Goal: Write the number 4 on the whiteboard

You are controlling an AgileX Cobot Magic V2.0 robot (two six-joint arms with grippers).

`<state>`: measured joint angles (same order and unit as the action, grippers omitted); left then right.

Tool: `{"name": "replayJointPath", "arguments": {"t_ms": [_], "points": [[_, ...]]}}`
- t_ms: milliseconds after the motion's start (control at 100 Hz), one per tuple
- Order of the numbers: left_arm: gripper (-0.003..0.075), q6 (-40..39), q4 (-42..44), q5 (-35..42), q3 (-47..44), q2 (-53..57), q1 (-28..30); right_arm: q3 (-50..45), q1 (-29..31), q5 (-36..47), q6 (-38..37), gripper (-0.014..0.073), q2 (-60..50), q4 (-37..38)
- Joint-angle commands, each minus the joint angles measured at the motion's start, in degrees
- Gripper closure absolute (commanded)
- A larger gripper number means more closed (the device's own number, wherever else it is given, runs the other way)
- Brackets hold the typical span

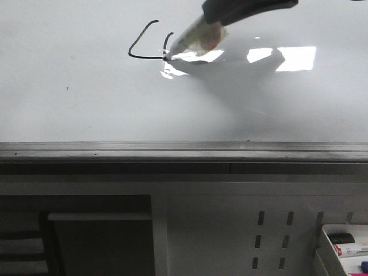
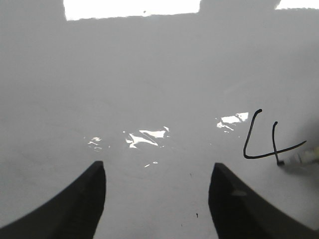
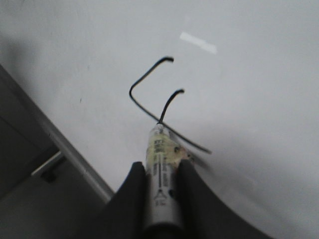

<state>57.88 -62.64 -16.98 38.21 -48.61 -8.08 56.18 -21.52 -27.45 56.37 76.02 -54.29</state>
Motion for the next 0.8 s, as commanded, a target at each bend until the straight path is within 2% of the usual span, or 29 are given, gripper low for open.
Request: {"name": "replayJointPath", "arguments": {"t_ms": [0,180,340,420,540,790], "points": [[0.0314,-0.08,-1.85,2.11,1.45,0.64,0.2,1.01,0.16,-1.84,-4.73,0.0638,-0.97,4.05],[0.0314,1.42,-2.38,-2.06,1.65,0.64,0.2,1.01,0.16,-7.01,-4.73,0.0638,-5.18,3.89],[0.0314,14.35,-12.93,-8.85,1.65,-0.03,-2.91,1.12,0.16,-9.64,-4.73,0.0638,-10.18,3.89],[0.0314,21.98,-19.95,-11.29,1.65,-1.1,-6.54,1.76,0.16,-12.61,-4.73,0.0638,-11.07,3.89],[0.0314,29.97,-25.61,-12.75,1.72,-3.67,-12.21,2.58,0.16,-16.88,-4.73,0.0638,-11.07,3.89],[0.0315,34.68,-26.25,-11.95,3.42,-11.76,-24.97,3.12,0.16,-19.69,-5.37,0.0638,-11.07,3.89]]}}
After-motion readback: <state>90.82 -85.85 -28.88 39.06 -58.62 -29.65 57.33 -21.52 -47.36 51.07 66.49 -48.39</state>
